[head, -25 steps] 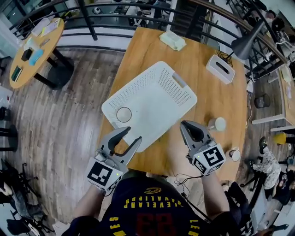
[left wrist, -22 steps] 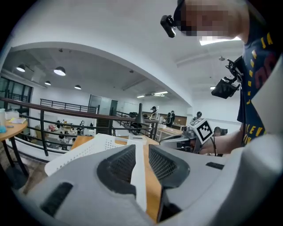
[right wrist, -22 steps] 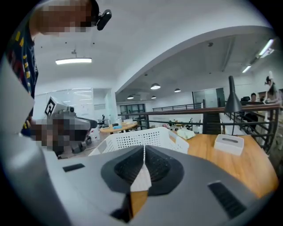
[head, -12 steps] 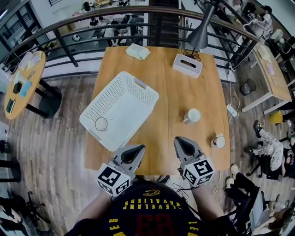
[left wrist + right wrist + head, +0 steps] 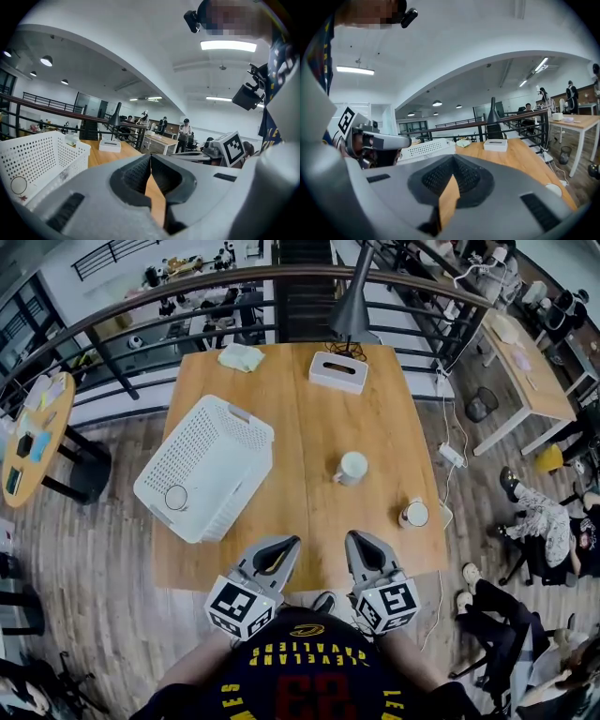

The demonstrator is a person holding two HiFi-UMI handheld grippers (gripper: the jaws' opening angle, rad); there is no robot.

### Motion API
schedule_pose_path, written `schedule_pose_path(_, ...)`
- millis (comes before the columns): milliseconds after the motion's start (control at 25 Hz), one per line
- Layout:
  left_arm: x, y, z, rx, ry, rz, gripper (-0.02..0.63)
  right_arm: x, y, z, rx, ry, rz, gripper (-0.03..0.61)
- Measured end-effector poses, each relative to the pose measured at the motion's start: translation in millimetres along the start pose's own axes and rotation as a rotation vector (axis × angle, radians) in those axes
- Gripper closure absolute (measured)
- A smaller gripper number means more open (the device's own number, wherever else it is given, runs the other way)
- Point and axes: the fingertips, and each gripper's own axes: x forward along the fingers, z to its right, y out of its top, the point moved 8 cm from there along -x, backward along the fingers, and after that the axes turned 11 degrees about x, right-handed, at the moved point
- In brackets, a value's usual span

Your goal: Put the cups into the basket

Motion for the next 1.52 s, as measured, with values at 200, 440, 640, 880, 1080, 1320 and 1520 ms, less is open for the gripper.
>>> schedule_pose_path(200,15.5,-0.4,27.3,-0.012,0.011,0.021,0.601,-25.2,-10.5,17.7,0.014,-0.011,-0.026,0.565)
schedule_pose_path(440,33.5,1.5,57.0,-0.005,-0.005,0.022,0.602,-51.1,-7.4,33.6,-0.005,-0.008,-0.021,0.565)
schedule_pose_path(640,44.6,-0.2,79.8,0.006,-0.029,0.008,0.603,-66.0,-12.4,41.1,-0.012,0.013,-0.036,0.565)
schedule_pose_path(880,45.7,-4.5,85.9,0.009,-0.037,-0.029,0.603,-69.0,-22.3,44.8,0.024,0.03,-0.062,0.565)
schedule_pose_path(1080,53.1,-6.4,91.9,0.02,-0.058,-0.038,0.603,-73.4,-21.9,50.2,0.02,0.021,-0.044,0.565)
schedule_pose_path(1320,61.4,-4.7,98.2,0.028,-0.098,-0.035,0.603,-81.6,-21.7,59.0,0.039,-0.014,-0.022,0.565)
schedule_pose_path(1520,68.1,-5.8,102.7,0.046,-0.132,-0.04,0.603,-85.8,-22.2,63.3,0.045,-0.036,-0.015,0.565)
